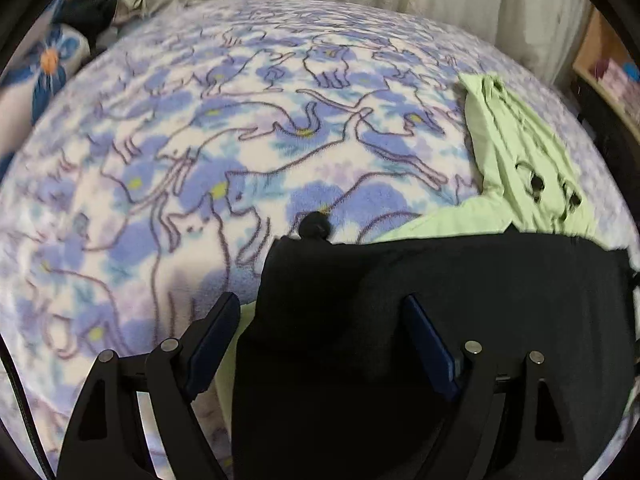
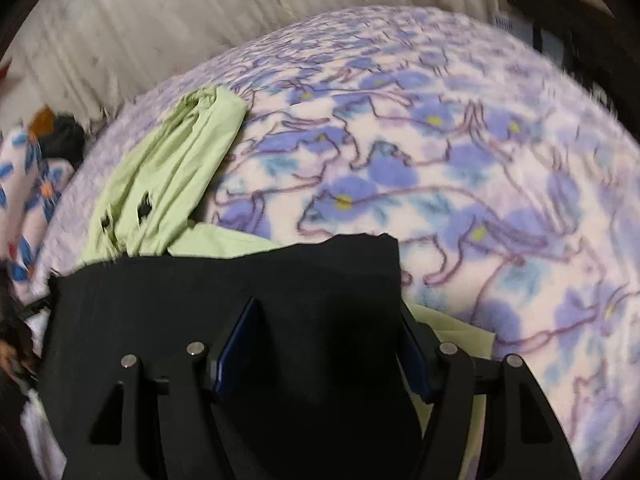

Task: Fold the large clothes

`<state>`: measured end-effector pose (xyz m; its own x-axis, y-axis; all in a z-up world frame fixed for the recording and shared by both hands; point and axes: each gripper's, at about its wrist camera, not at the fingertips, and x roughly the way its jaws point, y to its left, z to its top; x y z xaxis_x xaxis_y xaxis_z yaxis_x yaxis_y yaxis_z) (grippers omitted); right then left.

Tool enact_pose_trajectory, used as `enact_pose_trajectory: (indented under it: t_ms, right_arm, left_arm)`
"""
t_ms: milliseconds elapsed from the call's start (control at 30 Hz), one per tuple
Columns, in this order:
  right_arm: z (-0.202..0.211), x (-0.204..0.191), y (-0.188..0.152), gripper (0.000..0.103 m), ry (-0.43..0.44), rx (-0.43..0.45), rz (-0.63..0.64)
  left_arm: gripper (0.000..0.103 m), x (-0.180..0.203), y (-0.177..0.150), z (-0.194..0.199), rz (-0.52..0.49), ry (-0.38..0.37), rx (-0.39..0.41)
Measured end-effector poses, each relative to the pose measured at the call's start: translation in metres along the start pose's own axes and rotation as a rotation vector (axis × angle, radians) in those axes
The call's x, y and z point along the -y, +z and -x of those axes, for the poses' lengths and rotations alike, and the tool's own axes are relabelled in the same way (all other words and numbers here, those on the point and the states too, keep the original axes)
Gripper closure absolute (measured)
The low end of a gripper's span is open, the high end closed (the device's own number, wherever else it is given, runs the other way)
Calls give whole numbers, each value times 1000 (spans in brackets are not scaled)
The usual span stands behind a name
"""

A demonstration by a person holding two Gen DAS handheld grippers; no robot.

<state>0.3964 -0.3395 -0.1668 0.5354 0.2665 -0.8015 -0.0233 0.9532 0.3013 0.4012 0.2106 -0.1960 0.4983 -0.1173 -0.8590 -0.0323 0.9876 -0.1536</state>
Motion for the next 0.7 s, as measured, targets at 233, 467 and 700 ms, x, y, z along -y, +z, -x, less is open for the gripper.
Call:
enact_pose_trajectory:
  t_ms: [233,467,700]
  right_arm:
    - [-3,-5,-5,70,-35,31,28]
    - [34,-24,-17,95,-102,177,55]
    - [56,-32,4,95,-180,277,18]
  left_arm:
    - [70,-13,-2,-4,61,-14,55]
    - [96,14,-8,28,1,91,153]
    - [97,38,18,48,-15,131,234]
